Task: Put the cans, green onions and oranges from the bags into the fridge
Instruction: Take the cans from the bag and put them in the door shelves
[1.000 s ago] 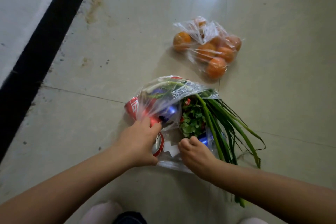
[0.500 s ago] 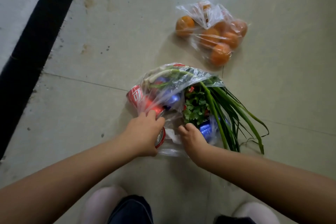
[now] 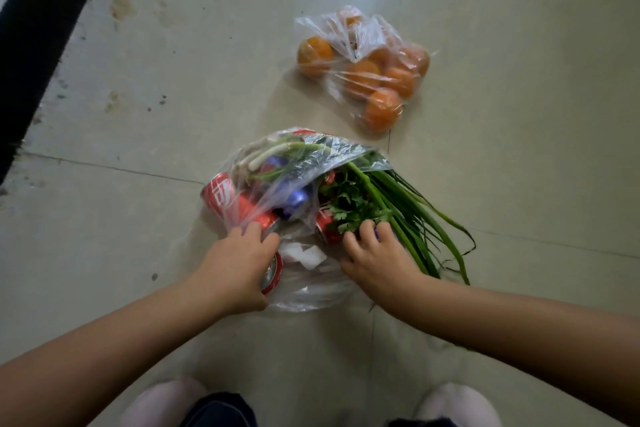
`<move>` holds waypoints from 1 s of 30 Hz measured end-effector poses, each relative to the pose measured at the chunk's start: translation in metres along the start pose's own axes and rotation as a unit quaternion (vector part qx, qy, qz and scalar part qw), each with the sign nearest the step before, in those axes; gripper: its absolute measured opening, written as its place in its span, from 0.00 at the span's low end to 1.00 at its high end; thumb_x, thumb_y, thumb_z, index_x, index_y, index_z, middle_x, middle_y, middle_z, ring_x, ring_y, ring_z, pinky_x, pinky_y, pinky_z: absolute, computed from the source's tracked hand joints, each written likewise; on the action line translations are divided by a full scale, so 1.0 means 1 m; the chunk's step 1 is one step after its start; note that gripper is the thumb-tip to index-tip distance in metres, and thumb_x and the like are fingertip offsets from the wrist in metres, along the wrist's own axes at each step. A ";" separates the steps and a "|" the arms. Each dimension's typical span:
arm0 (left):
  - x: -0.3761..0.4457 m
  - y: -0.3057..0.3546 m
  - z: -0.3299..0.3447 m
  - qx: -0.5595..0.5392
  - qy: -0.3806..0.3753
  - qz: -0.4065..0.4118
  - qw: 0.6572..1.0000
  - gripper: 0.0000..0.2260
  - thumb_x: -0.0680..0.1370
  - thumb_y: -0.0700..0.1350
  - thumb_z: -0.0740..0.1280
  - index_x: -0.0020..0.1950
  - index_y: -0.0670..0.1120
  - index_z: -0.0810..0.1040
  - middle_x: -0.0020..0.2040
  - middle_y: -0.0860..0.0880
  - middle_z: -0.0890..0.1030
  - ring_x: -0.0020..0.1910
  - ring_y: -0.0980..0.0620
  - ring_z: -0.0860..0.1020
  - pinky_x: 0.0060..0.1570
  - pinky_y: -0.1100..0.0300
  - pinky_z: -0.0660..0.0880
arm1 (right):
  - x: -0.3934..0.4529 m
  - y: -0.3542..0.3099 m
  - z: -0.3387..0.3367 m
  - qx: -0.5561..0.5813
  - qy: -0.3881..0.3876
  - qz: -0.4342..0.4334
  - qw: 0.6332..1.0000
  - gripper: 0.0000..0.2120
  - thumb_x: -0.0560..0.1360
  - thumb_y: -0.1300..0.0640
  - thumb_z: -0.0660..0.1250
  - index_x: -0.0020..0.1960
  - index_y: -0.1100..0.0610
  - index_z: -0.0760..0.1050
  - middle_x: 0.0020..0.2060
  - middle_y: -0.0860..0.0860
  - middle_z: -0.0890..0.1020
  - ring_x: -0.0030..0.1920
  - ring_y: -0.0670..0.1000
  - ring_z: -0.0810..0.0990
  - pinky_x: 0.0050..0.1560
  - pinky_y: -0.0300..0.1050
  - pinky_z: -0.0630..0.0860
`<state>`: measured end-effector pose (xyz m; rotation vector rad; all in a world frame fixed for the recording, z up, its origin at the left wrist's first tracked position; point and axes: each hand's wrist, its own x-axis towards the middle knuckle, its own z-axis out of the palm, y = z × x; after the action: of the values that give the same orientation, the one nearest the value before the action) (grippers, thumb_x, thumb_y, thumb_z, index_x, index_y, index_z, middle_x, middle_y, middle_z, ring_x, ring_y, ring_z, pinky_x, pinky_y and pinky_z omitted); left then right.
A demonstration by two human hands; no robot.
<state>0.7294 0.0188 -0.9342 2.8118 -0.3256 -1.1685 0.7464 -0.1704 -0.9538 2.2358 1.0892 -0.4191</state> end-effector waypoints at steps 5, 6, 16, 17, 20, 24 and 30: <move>0.000 0.004 -0.003 0.000 -0.008 -0.006 1.000 0.28 0.71 0.52 0.68 0.67 0.48 0.62 0.64 0.47 0.65 0.62 0.48 0.69 0.54 0.59 0.73 | 0.015 0.010 -0.001 0.011 -0.006 -0.017 1.000 0.22 0.67 0.48 0.69 0.60 0.50 0.75 0.54 0.55 0.79 0.58 0.61 0.70 0.54 0.51 0.67; 0.000 0.005 -0.005 0.000 -0.009 -0.006 1.000 0.28 0.71 0.52 0.68 0.67 0.48 0.62 0.64 0.47 0.65 0.62 0.48 0.69 0.55 0.58 0.73 | 0.017 0.013 0.000 0.019 0.006 -0.026 0.999 0.21 0.72 0.52 0.65 0.63 0.53 0.72 0.58 0.57 0.76 0.62 0.61 0.66 0.58 0.50 0.65; -0.005 0.012 -0.009 -0.012 0.059 -0.018 0.998 0.24 0.70 0.57 0.68 0.63 0.50 0.66 0.58 0.47 0.70 0.57 0.48 0.72 0.47 0.59 0.70 | -0.024 0.042 -0.003 0.079 0.171 -0.036 0.981 0.29 0.46 0.54 0.80 0.47 0.52 0.81 0.38 0.56 0.84 0.53 0.66 0.81 0.54 0.78 0.56; -0.007 0.015 -0.012 -0.021 0.070 -0.018 0.997 0.25 0.70 0.56 0.68 0.64 0.51 0.66 0.58 0.48 0.70 0.57 0.49 0.72 0.45 0.61 0.68 | -0.030 0.041 -0.003 0.102 0.186 -0.029 0.977 0.30 0.46 0.52 0.80 0.48 0.51 0.81 0.38 0.55 0.84 0.53 0.66 0.81 0.53 0.78 0.56; -0.024 0.027 -0.035 -0.049 0.093 -0.025 0.994 0.29 0.68 0.55 0.70 0.66 0.51 0.65 0.61 0.49 0.69 0.59 0.48 0.71 0.45 0.61 0.67 | -0.044 0.041 -0.011 0.178 0.227 0.003 0.957 0.34 0.48 0.47 0.78 0.52 0.51 0.74 0.41 0.56 0.83 0.51 0.63 0.81 0.56 0.72 0.68; -0.066 0.056 -0.090 -0.069 0.117 -0.038 0.990 0.30 0.67 0.54 0.71 0.67 0.50 0.65 0.61 0.48 0.70 0.58 0.48 0.71 0.50 0.59 0.71 | -0.074 0.059 -0.061 0.376 0.221 0.093 0.895 0.35 0.49 0.53 0.78 0.53 0.57 0.72 0.39 0.58 0.79 0.37 0.59 0.78 0.32 0.47 0.77; -0.153 0.112 -0.229 -0.070 0.141 -0.016 0.987 0.30 0.67 0.53 0.71 0.67 0.50 0.65 0.59 0.48 0.72 0.57 0.47 0.71 0.44 0.61 0.65 | -0.161 0.144 -0.176 0.509 0.209 0.205 0.809 0.32 0.48 0.59 0.80 0.51 0.61 0.77 0.40 0.61 0.77 0.38 0.61 0.77 0.28 0.47 0.76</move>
<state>0.7682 -0.0576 -0.6497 2.8146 -0.1692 -0.7479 0.7648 -0.2222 -0.6807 3.5624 0.5311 -0.3658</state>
